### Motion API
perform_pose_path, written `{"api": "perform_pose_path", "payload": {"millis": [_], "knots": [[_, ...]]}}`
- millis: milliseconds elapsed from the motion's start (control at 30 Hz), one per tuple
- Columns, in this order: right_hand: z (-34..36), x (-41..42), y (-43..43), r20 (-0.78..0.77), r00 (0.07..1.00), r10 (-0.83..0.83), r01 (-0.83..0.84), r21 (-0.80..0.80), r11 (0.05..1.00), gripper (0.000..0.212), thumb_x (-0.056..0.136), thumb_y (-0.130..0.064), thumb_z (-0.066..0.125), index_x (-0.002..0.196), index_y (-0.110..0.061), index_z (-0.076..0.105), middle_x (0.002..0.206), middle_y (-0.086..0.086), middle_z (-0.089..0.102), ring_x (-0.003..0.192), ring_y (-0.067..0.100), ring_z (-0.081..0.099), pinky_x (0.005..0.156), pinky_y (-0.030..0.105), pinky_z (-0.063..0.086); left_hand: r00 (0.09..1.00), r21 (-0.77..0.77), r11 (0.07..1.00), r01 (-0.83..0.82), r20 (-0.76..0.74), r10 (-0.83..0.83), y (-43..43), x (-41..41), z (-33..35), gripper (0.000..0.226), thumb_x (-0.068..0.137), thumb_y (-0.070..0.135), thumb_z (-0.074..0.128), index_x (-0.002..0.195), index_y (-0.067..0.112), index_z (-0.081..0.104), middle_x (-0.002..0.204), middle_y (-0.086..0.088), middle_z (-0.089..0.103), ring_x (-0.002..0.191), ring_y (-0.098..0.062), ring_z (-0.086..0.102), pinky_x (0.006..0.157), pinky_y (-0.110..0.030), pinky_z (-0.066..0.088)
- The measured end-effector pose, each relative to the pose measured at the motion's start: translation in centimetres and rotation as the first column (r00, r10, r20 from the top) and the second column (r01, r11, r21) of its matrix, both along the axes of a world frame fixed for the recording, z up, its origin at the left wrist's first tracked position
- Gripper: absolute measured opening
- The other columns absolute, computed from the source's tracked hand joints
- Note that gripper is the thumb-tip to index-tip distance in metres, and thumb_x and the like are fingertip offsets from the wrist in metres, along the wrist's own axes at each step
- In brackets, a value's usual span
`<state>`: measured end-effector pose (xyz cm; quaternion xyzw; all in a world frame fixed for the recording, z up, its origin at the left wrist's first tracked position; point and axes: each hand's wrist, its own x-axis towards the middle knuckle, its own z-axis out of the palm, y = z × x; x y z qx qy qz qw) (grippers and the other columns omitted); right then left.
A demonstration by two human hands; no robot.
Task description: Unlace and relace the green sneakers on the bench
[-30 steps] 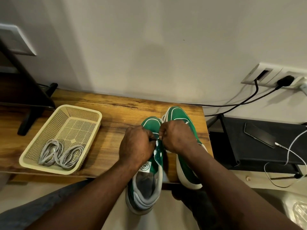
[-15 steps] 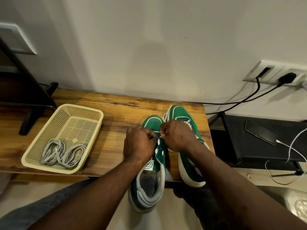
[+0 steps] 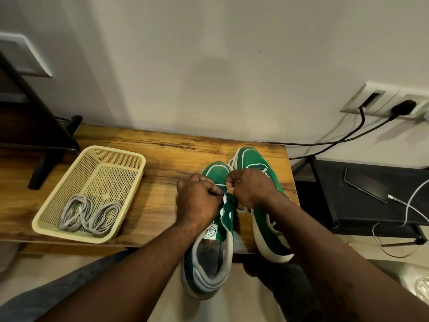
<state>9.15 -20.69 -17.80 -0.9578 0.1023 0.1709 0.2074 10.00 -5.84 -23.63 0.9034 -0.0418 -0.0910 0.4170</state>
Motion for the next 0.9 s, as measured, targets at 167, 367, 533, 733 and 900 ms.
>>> {"api": "perform_pose_path", "payload": {"millis": [167,367,533,733,900], "knots": [[0.0,-0.4,0.6,0.073,0.996,-0.059,0.058,0.012,0.998,0.018,0.090,-0.008,0.058,0.089,-0.022,0.070,0.087,-0.001,0.071,0.084,0.020,0.066,0.075,0.036,0.057,0.996,0.186,0.982,0.024,0.075,-0.038,-0.2,-0.4,0.6,0.005,0.088,0.033,0.081,0.084,0.031,0.078,0.102,0.017,0.053,0.106,-0.013,0.037,0.089,-0.039,0.048],[0.6,-0.4,0.6,0.096,0.993,-0.066,0.066,0.006,0.998,0.017,0.093,-0.009,0.060,0.093,-0.014,0.076,0.092,0.007,0.075,0.085,0.025,0.071,0.082,0.045,0.062,0.993,0.142,0.990,-0.006,0.120,-0.011,0.2,-0.4,0.2,0.007,0.091,0.039,0.077,0.087,0.033,0.077,0.101,0.014,0.055,0.109,-0.014,0.040,0.086,-0.030,0.036],[0.3,-0.7,1.2,0.119,0.990,0.073,-0.061,-0.104,0.993,0.018,0.088,-0.009,0.065,0.094,-0.018,0.079,0.093,0.004,0.076,0.088,0.024,0.070,0.081,0.039,0.061,0.996,0.175,0.985,-0.011,0.088,-0.005,0.0,-0.6,0.4,0.002,0.088,0.033,0.080,0.088,0.031,0.078,0.104,0.015,0.053,0.112,-0.016,0.038,0.087,-0.039,0.049],[0.4,-0.6,1.1,0.097,0.993,0.068,-0.059,-0.093,0.994,0.017,0.087,-0.017,0.064,0.088,-0.016,0.080,0.087,0.004,0.076,0.079,0.023,0.070,0.078,0.042,0.063,0.997,0.214,0.976,-0.029,0.080,0.012,-0.7,-0.7,0.6,0.005,0.091,0.035,0.078,0.094,0.031,0.079,0.111,0.015,0.053,0.112,-0.016,0.038,0.091,-0.040,0.046],[1.2,-1.0,0.7,0.009,0.999,0.048,-0.048,-0.022,0.999,0.020,0.084,-0.030,0.069,0.098,-0.017,0.074,0.097,0.004,0.073,0.086,0.022,0.067,0.080,0.039,0.060,0.977,0.308,0.945,0.111,0.139,-0.160,-0.6,-0.4,0.5,0.014,0.099,0.032,0.067,0.110,0.026,0.074,0.123,0.012,0.047,0.115,-0.016,0.033,0.093,-0.035,0.037]]}}
